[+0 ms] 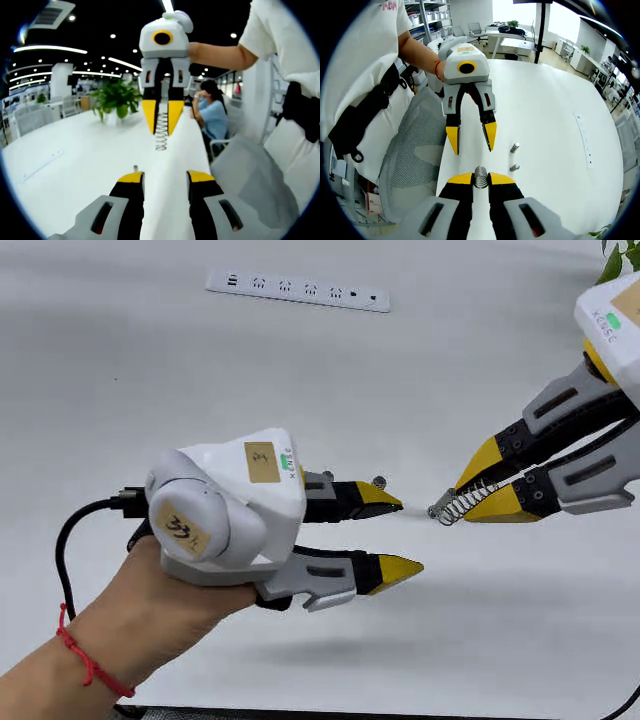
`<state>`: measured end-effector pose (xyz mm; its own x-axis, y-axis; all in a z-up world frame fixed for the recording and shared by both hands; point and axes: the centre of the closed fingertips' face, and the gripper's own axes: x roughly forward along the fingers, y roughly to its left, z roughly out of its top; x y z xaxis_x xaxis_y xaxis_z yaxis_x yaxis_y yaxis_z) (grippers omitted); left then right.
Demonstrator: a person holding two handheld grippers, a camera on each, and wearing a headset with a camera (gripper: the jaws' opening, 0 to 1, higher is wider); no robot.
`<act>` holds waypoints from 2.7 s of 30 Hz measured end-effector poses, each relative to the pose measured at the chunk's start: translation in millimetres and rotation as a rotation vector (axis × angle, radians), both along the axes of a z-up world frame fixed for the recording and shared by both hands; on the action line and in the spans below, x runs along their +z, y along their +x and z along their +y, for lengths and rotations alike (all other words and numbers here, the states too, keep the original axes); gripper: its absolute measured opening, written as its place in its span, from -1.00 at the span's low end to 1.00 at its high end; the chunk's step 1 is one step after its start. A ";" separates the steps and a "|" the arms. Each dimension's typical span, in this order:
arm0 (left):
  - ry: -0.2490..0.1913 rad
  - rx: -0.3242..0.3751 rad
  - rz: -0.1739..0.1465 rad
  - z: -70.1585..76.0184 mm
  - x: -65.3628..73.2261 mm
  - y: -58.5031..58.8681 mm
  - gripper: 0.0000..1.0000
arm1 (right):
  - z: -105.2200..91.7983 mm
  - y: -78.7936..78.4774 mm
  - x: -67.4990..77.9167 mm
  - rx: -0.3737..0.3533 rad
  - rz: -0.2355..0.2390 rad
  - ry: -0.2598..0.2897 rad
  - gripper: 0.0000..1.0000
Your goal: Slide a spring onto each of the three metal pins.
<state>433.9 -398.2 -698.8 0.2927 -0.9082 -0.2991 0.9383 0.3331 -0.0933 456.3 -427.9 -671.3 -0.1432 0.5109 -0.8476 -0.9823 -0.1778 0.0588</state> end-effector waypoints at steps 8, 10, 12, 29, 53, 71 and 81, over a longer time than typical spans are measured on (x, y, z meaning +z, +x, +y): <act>0.031 0.045 0.010 26.6 -8.9 10.4 -0.01 | -16.6 28.4 -7.8 -0.116 -0.040 -0.024 -0.75; 0.042 0.050 0.008 32.8 -12.0 13.1 0.05 | -21.3 36.8 -11.5 -0.140 -0.047 -0.034 -0.75; 0.053 0.056 0.011 38.5 -15.6 15.6 0.14 | -25.8 42.4 -14.9 -0.160 -0.055 -0.047 -0.75; 0.078 0.117 0.031 73.1 -32.9 25.0 0.82 | -48.4 75.8 -58.9 -0.262 -0.090 -0.137 -0.75; 0.086 0.100 0.065 72.5 -44.5 19.6 1.00 | -42.4 75.0 -97.4 -0.243 -0.058 -0.198 -0.75; 0.070 0.100 0.079 70.3 -45.9 19.3 1.00 | -42.3 73.8 -109.5 -0.244 -0.046 -0.207 -0.75; 0.064 0.097 0.085 67.3 -46.5 18.5 1.00 | -42.0 73.7 -122.4 -0.249 -0.056 -0.205 -0.75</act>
<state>452.4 -330.9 -745.3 0.3490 -0.8552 -0.3832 0.8910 0.4295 -0.1471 529.9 -469.9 -793.7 0.0143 0.3421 -0.9396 -0.9969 0.0779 0.0131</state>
